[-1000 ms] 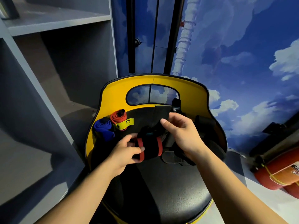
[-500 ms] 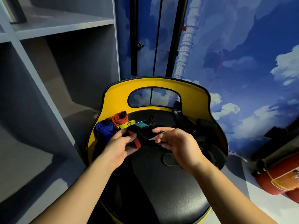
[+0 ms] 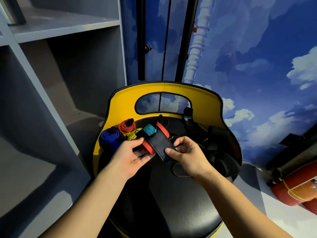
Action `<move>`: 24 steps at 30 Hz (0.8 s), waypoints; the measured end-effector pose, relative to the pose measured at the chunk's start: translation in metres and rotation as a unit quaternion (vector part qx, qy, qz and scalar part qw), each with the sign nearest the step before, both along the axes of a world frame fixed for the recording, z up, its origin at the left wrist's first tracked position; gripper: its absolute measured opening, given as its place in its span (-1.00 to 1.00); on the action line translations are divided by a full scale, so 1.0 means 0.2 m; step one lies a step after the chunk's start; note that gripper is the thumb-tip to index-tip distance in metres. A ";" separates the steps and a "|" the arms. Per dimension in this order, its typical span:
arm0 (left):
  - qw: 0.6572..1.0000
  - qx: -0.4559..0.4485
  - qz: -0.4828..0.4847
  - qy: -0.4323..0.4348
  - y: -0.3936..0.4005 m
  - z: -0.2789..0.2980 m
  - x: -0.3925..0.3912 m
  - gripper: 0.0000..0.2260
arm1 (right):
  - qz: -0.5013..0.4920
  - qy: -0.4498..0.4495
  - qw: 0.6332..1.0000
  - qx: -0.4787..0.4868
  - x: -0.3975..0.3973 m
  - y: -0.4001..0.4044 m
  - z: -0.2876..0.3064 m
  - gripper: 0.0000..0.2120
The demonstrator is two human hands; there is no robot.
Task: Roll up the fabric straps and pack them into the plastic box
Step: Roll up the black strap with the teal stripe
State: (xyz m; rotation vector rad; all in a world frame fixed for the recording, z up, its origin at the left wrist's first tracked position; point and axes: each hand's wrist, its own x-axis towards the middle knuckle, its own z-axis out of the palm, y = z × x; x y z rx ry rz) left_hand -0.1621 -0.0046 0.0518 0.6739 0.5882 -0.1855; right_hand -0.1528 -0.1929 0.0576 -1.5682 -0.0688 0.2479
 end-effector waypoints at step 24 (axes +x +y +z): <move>0.992 0.073 -0.082 -0.056 -0.01 0.08 -0.04 -0.74 | 0.012 0.139 0.987 0.083 -0.04 0.04 0.04 -0.84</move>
